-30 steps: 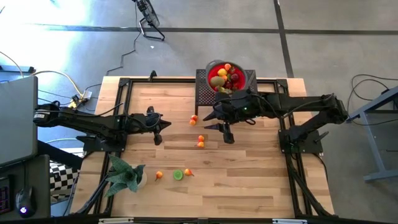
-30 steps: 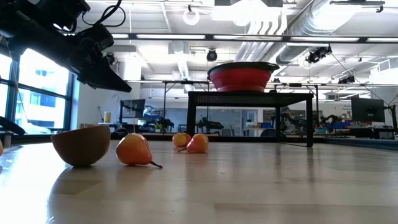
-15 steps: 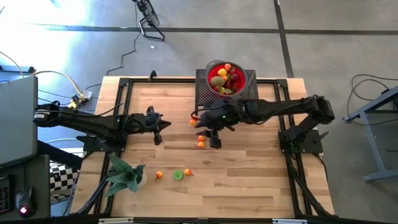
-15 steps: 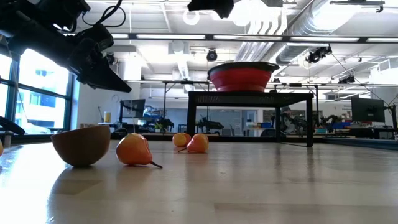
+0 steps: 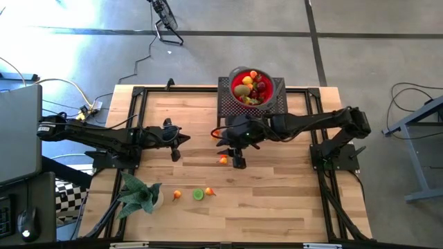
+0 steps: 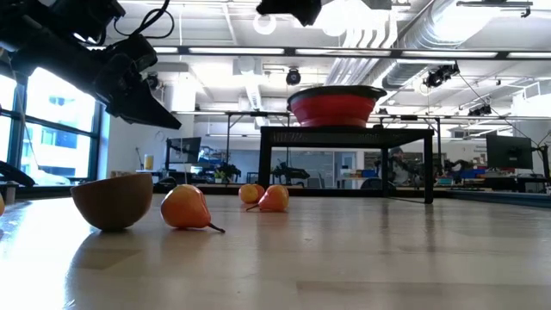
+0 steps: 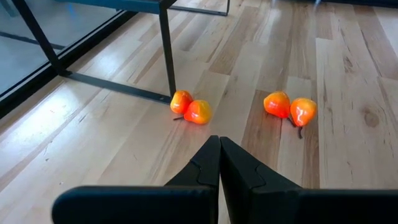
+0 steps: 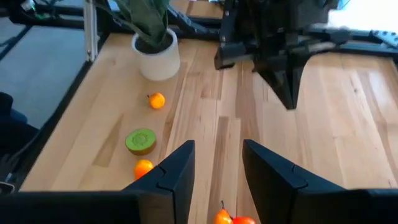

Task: Pick & Place Fruit
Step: Put the pear into the strainer on the shelf

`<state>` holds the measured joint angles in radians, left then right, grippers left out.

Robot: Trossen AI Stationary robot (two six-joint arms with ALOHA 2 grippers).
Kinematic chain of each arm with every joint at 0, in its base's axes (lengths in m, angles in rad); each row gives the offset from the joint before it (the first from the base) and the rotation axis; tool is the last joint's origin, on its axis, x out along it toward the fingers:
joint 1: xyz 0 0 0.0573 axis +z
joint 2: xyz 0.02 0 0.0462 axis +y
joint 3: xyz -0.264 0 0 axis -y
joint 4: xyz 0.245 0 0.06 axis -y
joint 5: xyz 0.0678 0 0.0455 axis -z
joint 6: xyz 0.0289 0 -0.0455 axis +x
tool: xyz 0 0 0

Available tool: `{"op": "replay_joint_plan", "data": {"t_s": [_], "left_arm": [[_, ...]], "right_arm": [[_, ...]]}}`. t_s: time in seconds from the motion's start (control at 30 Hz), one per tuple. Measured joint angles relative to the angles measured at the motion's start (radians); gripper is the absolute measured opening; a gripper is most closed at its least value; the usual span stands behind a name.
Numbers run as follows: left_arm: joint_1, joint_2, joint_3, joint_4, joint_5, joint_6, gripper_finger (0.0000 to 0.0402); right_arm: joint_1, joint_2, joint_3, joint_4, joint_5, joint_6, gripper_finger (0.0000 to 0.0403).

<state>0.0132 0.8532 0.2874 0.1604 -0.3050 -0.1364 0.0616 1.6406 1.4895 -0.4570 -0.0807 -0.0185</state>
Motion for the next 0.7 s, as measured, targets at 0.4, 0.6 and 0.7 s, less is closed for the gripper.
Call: {"op": "replay_joint_plan", "data": {"t_s": [0.4,0.6,0.7], "left_arm": [[0.000,0.000,0.000,-0.004,-0.001,0.000,0.0006],[0.000,0.000,-0.001,-0.018,0.000,0.000,0.0006],[0.000,0.000,-0.001,-0.031,-0.001,0.000,0.0006]], "right_arm": [[0.002,0.060,0.000,-0.021,0.000,0.067,0.0128],[0.002,0.138,0.000,-0.066,0.002,0.039,0.0128],[0.002,0.179,0.000,-0.092,0.003,0.011,0.0128]]}}
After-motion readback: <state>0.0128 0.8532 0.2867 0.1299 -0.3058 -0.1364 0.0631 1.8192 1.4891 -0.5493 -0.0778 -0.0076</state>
